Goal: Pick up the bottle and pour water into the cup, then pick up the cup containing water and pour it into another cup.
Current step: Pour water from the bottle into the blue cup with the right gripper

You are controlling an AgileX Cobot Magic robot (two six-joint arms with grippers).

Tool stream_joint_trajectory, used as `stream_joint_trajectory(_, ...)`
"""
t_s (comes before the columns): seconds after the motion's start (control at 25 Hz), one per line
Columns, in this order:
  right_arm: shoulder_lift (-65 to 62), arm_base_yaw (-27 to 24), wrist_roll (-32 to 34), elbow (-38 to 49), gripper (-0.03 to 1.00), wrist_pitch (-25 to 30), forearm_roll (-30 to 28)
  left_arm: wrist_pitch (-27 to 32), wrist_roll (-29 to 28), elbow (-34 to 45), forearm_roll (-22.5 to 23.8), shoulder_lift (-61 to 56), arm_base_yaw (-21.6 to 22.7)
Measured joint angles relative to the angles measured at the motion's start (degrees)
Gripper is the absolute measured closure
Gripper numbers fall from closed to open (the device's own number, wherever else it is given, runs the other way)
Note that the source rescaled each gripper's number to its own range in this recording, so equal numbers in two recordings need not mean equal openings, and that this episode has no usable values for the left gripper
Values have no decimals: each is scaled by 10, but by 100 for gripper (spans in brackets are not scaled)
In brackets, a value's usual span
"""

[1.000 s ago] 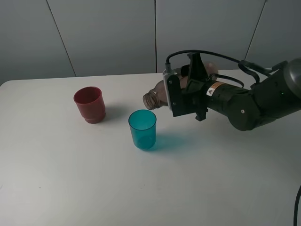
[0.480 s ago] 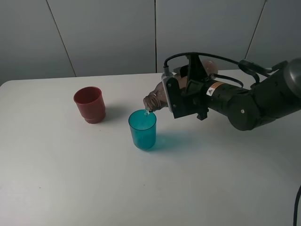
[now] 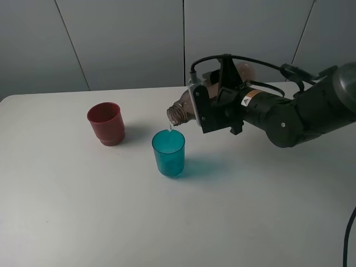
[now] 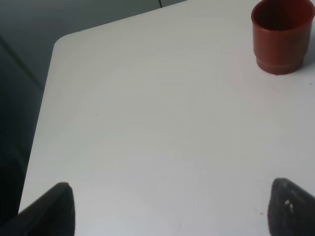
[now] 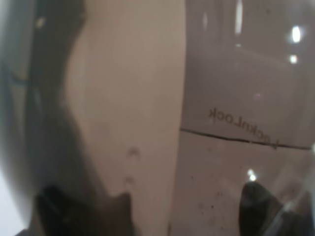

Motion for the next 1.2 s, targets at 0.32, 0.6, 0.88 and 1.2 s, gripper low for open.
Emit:
stream_joint_trajectory(0.32,0,0,-30,0,92,0,0,0,-1,0,0,0,0)
stream_joint_trajectory(0.6,0,0,-42,0,92,0,0,0,-1,0,0,0,0)
stream_joint_trajectory(0.88,0,0,-63,0,92,-3,15,0,-1,0,0,0,0)
stream_joint_trajectory(1.2,0,0,-93,0,92,-3,31,0,-1,0,0,0,0)
